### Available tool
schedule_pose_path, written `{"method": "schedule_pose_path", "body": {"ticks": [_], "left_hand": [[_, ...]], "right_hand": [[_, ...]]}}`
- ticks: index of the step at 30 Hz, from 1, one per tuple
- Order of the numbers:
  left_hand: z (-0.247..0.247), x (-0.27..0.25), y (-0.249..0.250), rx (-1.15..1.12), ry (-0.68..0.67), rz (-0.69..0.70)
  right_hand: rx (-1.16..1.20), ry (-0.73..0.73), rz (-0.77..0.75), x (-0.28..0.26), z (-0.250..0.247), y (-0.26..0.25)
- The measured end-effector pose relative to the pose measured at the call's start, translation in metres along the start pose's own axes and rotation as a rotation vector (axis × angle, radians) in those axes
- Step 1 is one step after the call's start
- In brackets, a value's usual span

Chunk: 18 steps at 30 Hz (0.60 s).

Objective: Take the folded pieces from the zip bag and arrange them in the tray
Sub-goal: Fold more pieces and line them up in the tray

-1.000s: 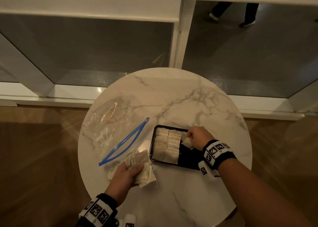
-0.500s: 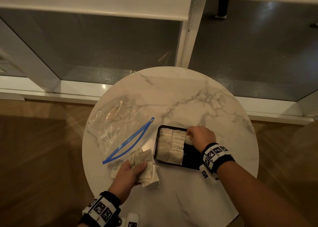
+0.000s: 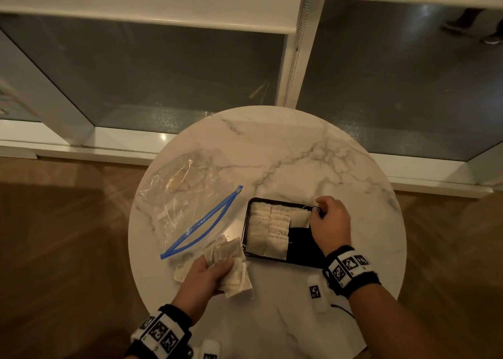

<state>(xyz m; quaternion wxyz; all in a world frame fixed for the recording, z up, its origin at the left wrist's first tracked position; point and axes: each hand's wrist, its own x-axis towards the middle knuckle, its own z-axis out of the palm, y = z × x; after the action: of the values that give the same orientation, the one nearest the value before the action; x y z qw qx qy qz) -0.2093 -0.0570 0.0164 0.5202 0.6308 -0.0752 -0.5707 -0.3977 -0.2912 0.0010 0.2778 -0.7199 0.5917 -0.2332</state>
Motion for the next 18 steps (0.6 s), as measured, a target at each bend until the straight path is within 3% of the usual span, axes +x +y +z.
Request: {"method": "schedule_pose_path", "body": {"ticks": [7,12,18], "left_hand": [[0.004,0.001,-0.004,-0.006,-0.011,-0.027],[0.006,0.002,-0.006,0.006,-0.017,-0.032],[0.006,0.002,-0.007,0.013,-0.008,-0.031]], "right_hand": [[0.234,-0.242,0.455,-0.018,0.014,0.000],[0.191,-0.284,0.544,-0.008,0.034,0.009],[0.123,-0.265,0.495,0.000,0.056,0.035]]}}
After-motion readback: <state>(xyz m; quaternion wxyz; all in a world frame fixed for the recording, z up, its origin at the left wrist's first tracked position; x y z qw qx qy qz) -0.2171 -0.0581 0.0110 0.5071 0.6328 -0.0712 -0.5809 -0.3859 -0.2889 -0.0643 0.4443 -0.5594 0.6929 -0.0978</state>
